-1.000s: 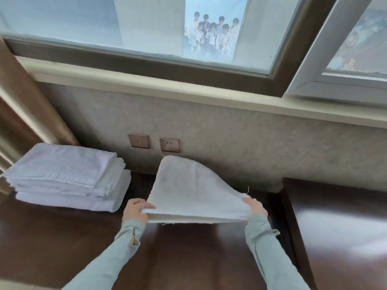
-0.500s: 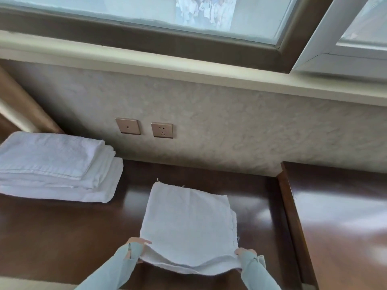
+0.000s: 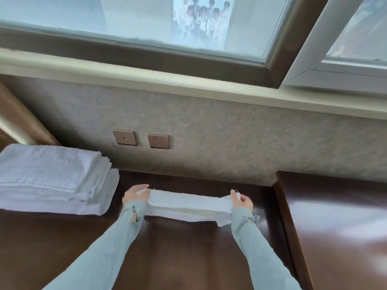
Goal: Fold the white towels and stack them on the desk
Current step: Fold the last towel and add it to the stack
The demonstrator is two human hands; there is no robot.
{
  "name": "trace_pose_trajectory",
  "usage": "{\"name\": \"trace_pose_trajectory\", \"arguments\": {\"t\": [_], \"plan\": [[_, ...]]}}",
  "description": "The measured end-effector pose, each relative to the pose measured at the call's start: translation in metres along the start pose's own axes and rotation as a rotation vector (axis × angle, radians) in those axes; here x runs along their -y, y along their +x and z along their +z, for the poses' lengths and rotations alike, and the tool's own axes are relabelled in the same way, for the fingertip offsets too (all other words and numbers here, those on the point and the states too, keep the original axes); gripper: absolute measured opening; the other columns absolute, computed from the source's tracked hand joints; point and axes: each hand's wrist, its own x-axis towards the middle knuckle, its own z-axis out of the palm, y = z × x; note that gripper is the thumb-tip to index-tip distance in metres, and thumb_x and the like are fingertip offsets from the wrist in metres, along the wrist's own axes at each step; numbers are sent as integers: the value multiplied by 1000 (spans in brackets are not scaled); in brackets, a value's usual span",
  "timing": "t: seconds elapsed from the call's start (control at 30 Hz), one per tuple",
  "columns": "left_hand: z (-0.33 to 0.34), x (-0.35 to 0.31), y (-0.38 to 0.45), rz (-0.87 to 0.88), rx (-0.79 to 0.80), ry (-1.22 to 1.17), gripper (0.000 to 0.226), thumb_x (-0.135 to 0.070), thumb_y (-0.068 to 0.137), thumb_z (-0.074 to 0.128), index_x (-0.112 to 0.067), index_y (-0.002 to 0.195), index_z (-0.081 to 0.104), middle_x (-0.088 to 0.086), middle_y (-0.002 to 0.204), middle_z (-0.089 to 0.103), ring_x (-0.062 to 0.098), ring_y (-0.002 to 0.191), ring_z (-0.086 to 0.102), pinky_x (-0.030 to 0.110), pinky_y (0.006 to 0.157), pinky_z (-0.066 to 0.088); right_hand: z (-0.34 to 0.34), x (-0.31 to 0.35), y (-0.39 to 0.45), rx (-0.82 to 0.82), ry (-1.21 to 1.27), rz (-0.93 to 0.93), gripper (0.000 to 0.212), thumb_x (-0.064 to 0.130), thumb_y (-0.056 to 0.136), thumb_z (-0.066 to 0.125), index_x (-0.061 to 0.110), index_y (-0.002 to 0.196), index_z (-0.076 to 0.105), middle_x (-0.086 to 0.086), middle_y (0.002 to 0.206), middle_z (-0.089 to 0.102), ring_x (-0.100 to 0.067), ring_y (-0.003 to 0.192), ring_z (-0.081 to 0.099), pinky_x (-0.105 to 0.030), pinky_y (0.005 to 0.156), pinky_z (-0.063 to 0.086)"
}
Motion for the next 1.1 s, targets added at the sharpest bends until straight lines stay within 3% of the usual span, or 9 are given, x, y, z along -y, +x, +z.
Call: {"name": "trace_pose_trajectory", "arguments": {"t": [0.1,0.23,0.33,0.47,0.6,0.7,0.83,0.93,1.1], "plan": [[-13,-34,1,202,-33,-61,30,-5,90,45,-14,101,72,6,109,64,23,104,54,37,100,43,-5,48,0,-47,130,-177,27,18,78,74,10,95,54,-3,80,58,-16,72,55,-16,66,45],[-22,-39,-10,299,-101,-181,30,1,83,47,-13,89,73,2,93,64,15,91,52,28,83,40,-10,67,-7,-71,208,-382,27,18,77,74,14,96,55,4,71,47,-7,62,46,-3,52,39],[-21,1,-11,138,-48,-95,29,0,82,50,-19,83,73,3,94,62,19,86,52,27,79,42,-14,32,-9,-73,158,-327,29,16,77,74,11,99,55,4,71,46,-9,62,45,-9,56,40],[-22,62,-13,45,75,115,29,-2,81,54,-21,84,75,8,74,61,20,59,46,16,51,38,-25,-47,-14,-83,-22,-129,25,20,79,72,12,95,55,-10,87,60,-27,81,58,-33,75,46],[-12,117,-18,-141,176,316,35,2,83,50,-20,97,73,7,111,62,23,88,60,24,75,43,-43,-104,-26,-67,-215,7,19,20,82,68,13,91,53,-11,86,59,-32,88,59,-27,74,36],[-6,147,-28,-304,198,385,41,9,83,48,-17,103,71,12,126,58,16,70,55,20,62,44,-58,-136,-34,-25,-337,141,20,21,85,65,14,96,50,-15,99,61,-32,88,55,-30,78,41],[-9,170,-39,-410,201,394,42,16,80,50,-11,104,70,19,125,58,23,78,55,27,74,48,-69,-154,-42,50,-520,240,34,20,86,65,5,114,54,-19,116,60,-27,88,51,-34,87,44],[-8,175,-42,-438,219,471,44,17,81,48,-11,110,66,18,127,53,25,89,53,29,82,48,-69,-152,-44,139,-649,246,41,20,89,61,4,124,50,-18,124,57,-34,107,56,-35,95,44],[-1,170,-36,-313,225,689,42,7,81,59,-17,115,62,12,122,51,29,98,58,33,85,55,-49,-138,-46,210,-734,273,52,15,86,60,12,135,43,-13,133,53,-32,120,51,-36,102,40]]}}
